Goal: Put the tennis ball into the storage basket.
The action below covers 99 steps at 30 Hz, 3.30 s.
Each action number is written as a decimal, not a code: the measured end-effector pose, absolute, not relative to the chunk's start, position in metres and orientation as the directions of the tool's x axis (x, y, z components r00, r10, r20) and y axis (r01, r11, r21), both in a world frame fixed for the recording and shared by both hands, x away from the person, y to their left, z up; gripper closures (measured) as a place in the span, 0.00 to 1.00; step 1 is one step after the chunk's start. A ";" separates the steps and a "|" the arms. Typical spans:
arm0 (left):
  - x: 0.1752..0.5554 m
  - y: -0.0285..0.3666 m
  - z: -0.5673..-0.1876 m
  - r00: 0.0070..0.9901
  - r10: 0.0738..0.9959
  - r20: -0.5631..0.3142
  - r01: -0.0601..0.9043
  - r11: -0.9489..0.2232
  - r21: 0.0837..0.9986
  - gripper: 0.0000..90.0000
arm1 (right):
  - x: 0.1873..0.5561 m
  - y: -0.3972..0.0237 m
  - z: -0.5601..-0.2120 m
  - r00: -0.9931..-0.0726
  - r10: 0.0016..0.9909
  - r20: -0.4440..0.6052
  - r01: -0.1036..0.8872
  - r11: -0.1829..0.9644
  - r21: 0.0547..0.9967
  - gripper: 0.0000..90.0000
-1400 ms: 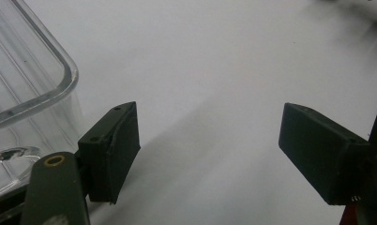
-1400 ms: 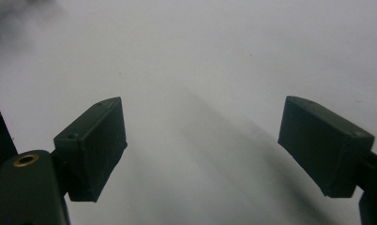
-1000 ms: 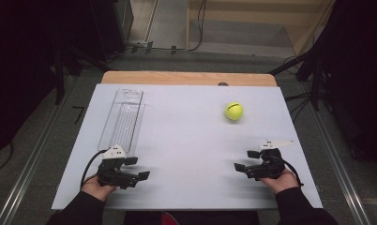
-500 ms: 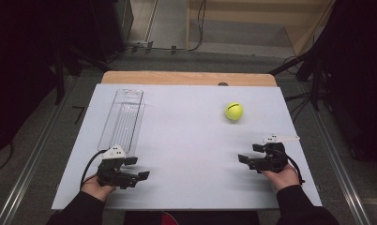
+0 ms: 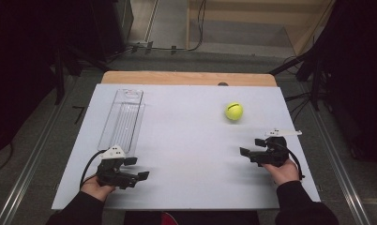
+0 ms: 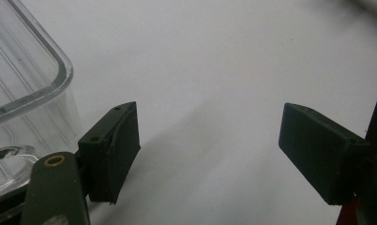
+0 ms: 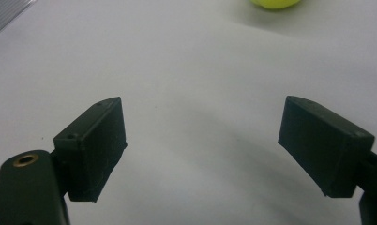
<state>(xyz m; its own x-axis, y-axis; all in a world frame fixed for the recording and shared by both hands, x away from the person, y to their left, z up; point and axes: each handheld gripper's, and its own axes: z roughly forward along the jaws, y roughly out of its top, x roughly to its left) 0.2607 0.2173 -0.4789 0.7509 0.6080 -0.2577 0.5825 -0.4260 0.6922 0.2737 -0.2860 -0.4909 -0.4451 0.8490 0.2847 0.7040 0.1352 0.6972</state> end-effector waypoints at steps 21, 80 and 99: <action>0.261 0.217 -0.479 0.753 0.606 -0.257 0.584 -0.435 0.685 0.24 | 0.300 -0.284 -0.496 -0.441 0.854 0.276 0.719 0.152 0.678 0.00; 0.261 0.217 -0.479 0.750 0.608 -0.259 0.584 -0.427 0.690 0.23 | 0.375 -0.273 -0.428 -0.422 0.882 0.209 0.702 0.172 0.691 0.00; 0.260 0.218 -0.482 0.740 0.620 -0.261 0.593 -0.416 0.690 0.24 | 0.411 -0.273 -0.425 -0.383 0.892 0.239 0.710 0.119 0.695 0.00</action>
